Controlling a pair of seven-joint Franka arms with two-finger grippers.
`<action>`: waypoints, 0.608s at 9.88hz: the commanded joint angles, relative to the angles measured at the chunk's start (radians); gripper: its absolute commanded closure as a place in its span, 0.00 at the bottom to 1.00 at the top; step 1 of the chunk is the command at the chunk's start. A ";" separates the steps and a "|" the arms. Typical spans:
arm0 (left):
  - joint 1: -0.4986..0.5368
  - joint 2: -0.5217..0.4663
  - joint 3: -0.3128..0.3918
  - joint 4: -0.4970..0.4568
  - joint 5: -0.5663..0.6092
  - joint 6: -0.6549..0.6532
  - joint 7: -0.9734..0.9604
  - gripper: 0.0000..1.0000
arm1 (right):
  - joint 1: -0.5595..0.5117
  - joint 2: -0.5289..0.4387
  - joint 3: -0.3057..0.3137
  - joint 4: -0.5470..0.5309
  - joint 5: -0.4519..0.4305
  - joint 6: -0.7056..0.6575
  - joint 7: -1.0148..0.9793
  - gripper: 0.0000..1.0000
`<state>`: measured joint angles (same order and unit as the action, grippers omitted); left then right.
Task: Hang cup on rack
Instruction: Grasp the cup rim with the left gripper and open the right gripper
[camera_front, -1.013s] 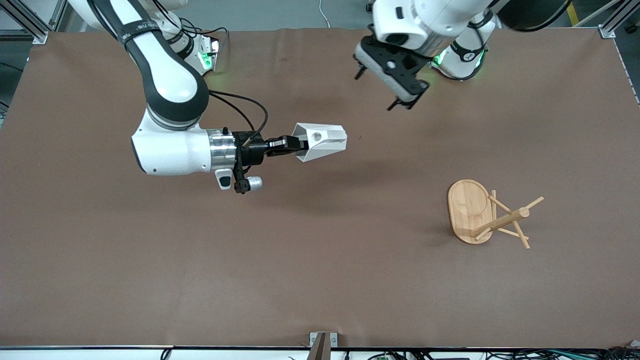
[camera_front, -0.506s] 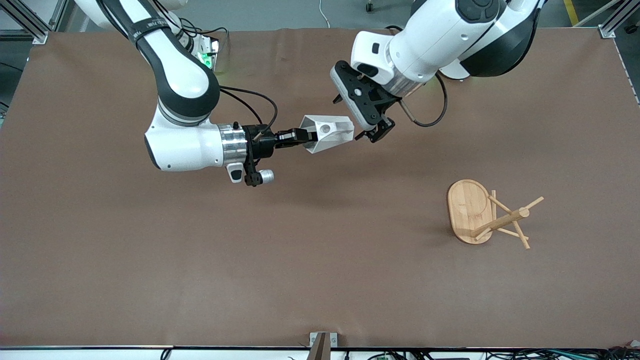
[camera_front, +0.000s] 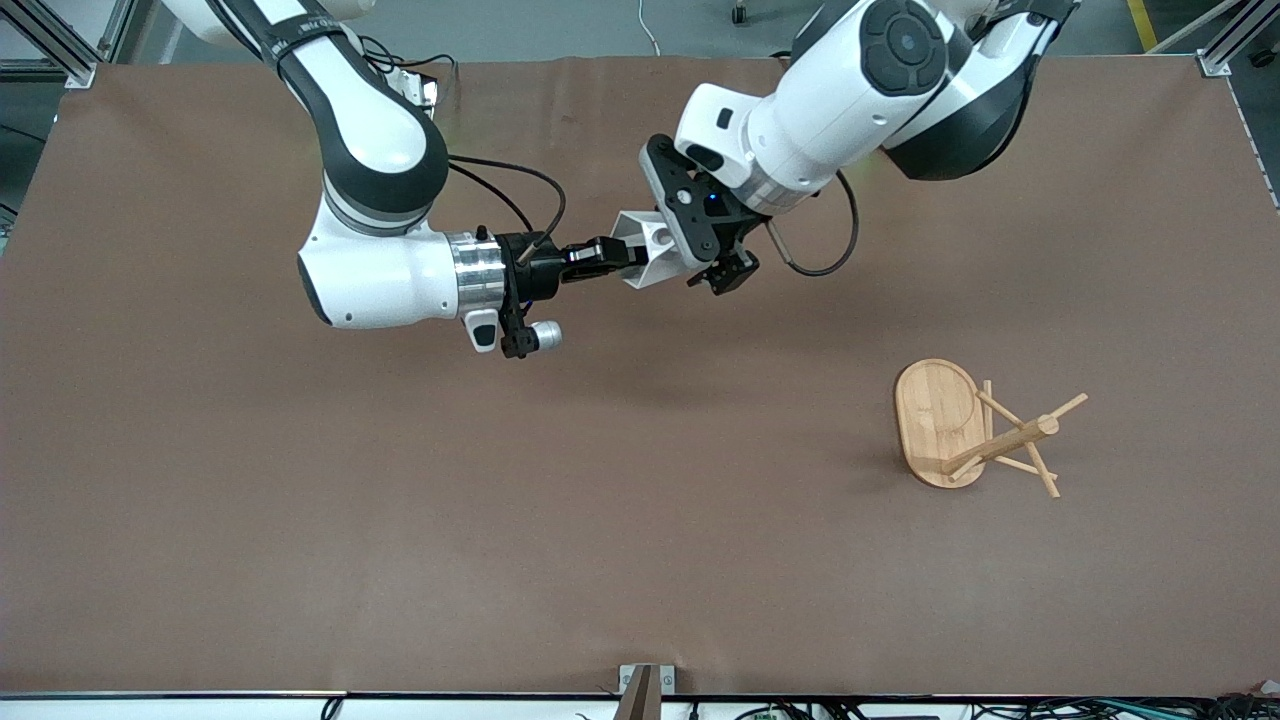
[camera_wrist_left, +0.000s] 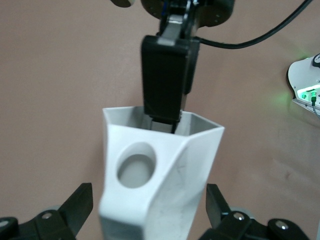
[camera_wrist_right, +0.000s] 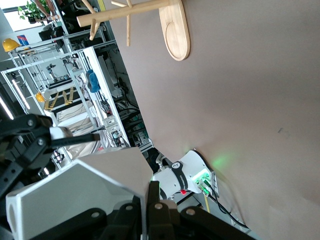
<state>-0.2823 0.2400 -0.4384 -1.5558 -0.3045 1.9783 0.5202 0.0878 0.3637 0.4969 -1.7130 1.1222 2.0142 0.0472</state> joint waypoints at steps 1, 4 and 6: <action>-0.032 0.039 -0.002 -0.050 0.016 0.082 0.040 0.00 | -0.017 -0.040 0.025 -0.013 0.031 -0.002 0.029 0.99; -0.035 0.051 0.000 -0.064 0.030 0.085 0.047 0.37 | -0.017 -0.046 0.034 -0.010 0.033 0.006 0.040 0.99; -0.037 0.050 -0.002 -0.072 0.033 0.083 0.035 0.88 | -0.016 -0.046 0.035 -0.010 0.033 0.012 0.042 0.99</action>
<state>-0.2917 0.2416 -0.4379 -1.5851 -0.2940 2.0212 0.5572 0.0798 0.3629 0.4952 -1.7277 1.1113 2.0276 0.0511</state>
